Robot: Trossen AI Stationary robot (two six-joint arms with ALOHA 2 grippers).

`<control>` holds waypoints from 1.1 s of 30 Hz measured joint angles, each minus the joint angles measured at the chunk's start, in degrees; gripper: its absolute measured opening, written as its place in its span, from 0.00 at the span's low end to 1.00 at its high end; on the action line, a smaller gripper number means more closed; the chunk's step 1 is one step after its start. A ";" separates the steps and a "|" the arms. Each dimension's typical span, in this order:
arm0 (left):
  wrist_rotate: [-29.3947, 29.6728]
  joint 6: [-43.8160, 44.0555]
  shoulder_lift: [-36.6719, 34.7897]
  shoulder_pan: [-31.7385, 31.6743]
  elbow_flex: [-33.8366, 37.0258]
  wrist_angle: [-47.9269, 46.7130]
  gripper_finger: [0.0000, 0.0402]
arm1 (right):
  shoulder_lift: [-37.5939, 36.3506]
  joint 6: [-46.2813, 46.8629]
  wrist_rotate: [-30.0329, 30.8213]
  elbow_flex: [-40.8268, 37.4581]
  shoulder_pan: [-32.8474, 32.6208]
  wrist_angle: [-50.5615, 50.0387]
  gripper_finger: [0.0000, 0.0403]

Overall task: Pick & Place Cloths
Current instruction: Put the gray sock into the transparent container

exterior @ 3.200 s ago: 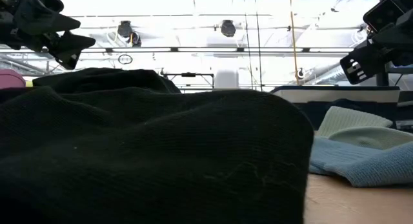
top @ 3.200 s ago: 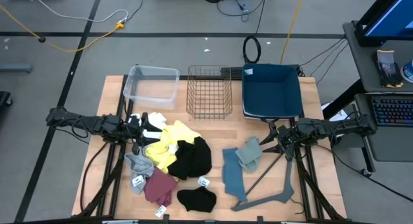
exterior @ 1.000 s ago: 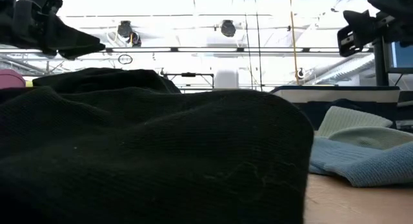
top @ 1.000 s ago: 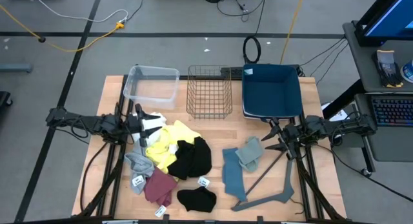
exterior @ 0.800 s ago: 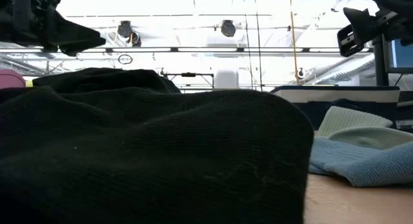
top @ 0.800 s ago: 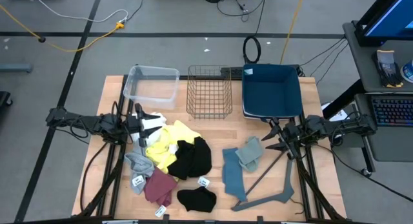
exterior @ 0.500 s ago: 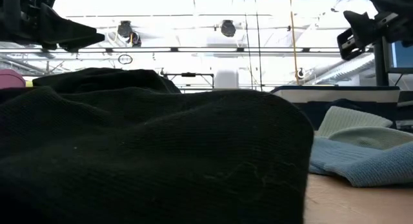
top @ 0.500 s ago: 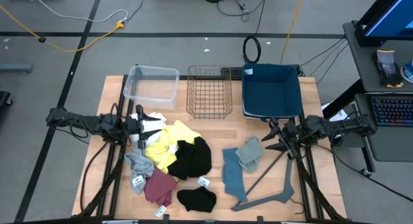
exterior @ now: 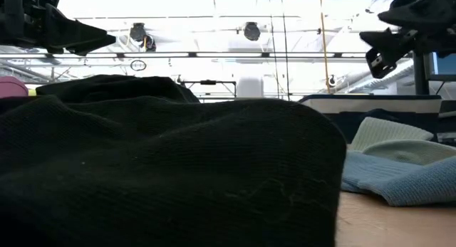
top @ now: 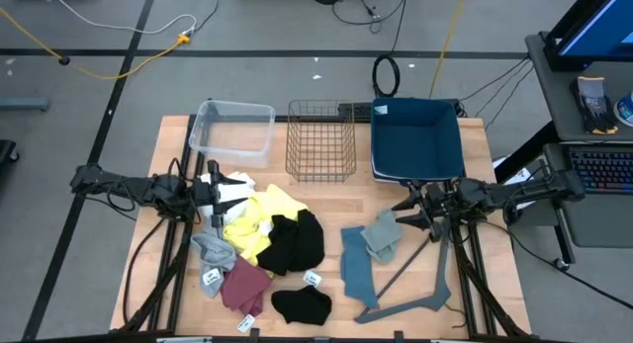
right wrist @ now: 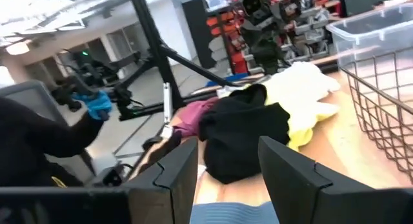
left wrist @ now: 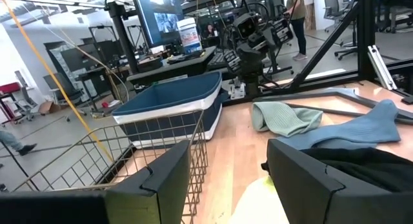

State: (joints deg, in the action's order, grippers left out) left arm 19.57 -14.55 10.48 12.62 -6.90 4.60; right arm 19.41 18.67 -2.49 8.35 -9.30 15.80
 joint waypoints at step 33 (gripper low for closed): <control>3.28 4.92 0.02 0.00 0.00 -0.15 0.52 | 49.73 -17.97 19.21 42.56 -11.38 -33.83 0.39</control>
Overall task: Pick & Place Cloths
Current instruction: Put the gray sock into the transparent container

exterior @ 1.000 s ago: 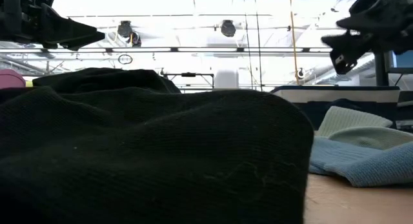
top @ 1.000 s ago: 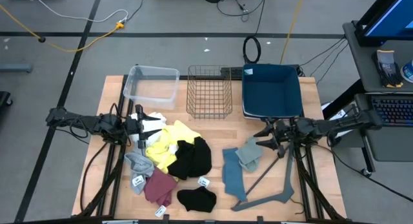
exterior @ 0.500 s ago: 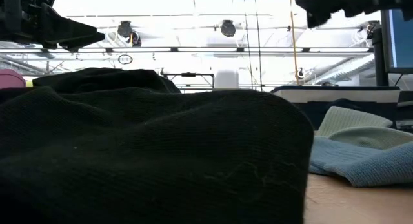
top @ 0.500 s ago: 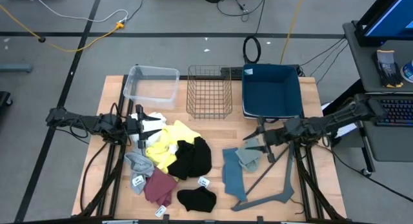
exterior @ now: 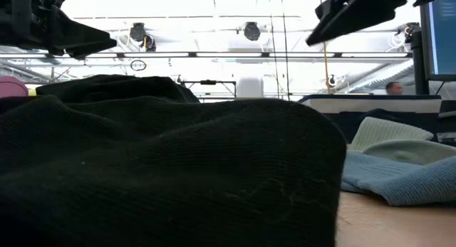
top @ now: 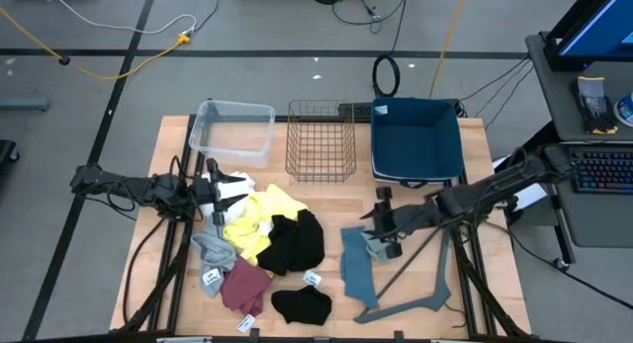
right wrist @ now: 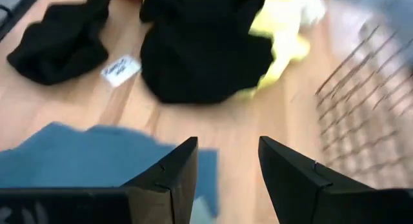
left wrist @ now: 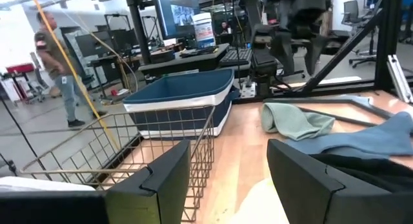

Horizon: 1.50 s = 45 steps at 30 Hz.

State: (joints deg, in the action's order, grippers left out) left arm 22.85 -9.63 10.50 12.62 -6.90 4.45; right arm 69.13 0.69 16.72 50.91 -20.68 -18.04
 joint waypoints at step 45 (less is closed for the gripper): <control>0.07 2.67 -0.02 0.00 0.00 0.04 0.52 | 9.58 58.20 -4.60 -7.29 3.40 -23.03 0.39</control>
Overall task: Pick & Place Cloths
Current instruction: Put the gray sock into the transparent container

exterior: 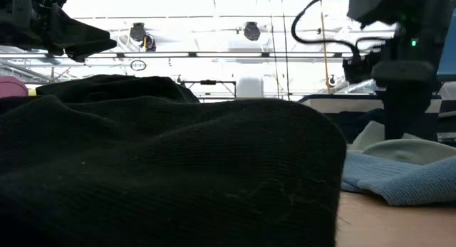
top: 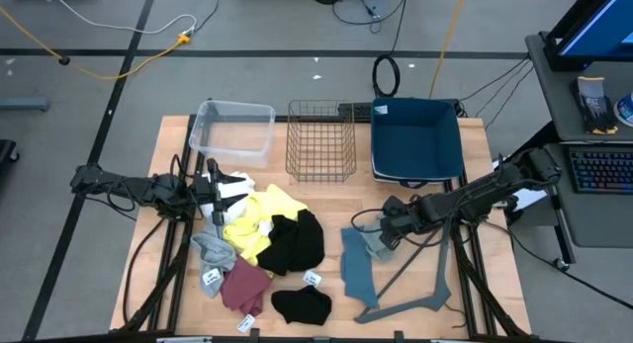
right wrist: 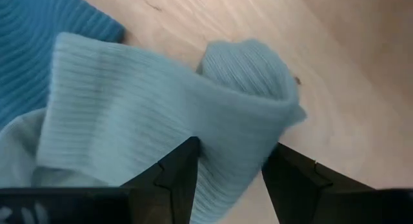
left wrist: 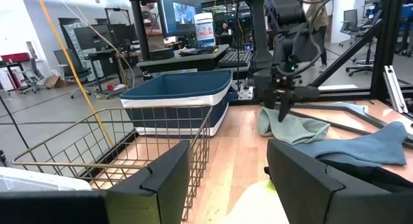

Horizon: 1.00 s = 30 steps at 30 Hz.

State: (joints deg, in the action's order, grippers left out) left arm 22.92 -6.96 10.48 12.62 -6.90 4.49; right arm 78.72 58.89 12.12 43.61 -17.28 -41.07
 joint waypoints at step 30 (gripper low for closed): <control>-2.97 31.72 0.68 0.08 0.00 3.61 0.52 | -8.78 -13.56 11.76 0.70 -10.29 11.70 0.02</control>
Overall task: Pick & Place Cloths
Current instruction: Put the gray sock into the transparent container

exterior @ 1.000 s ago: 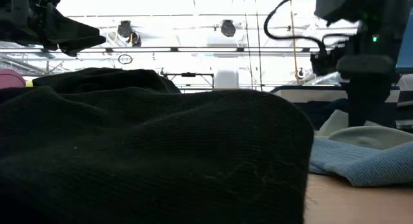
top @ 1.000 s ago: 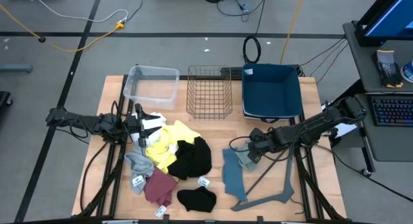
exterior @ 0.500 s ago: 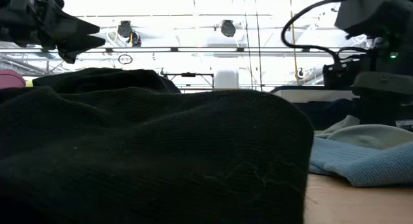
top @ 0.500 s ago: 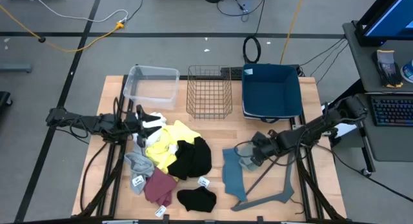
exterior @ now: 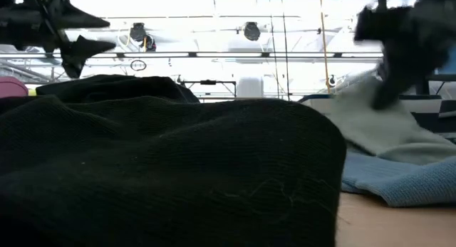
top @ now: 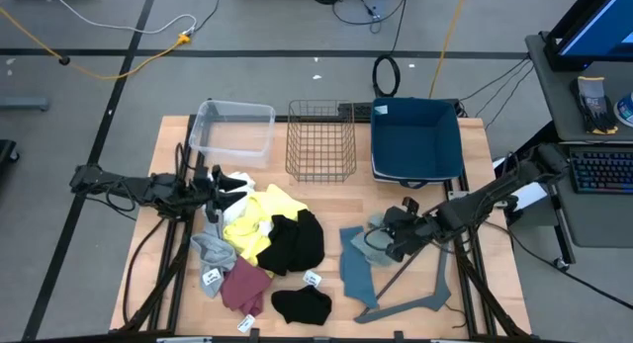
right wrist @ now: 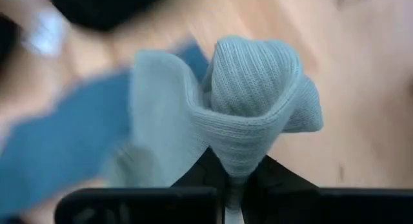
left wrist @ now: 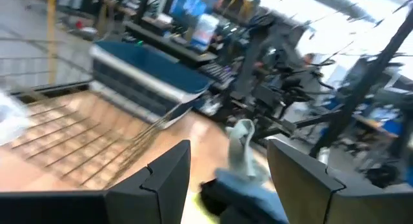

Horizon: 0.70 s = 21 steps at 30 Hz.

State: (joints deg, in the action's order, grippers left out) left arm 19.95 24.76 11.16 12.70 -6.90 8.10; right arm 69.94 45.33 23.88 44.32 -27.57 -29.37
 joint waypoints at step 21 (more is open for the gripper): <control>-4.87 -16.48 33.76 6.70 -2.04 49.87 0.52 | 3.43 -55.09 0.48 9.48 7.17 51.48 0.01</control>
State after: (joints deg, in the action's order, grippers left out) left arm 15.07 8.28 44.92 19.40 -8.93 57.97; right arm 73.36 -9.76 24.36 53.80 -20.40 22.11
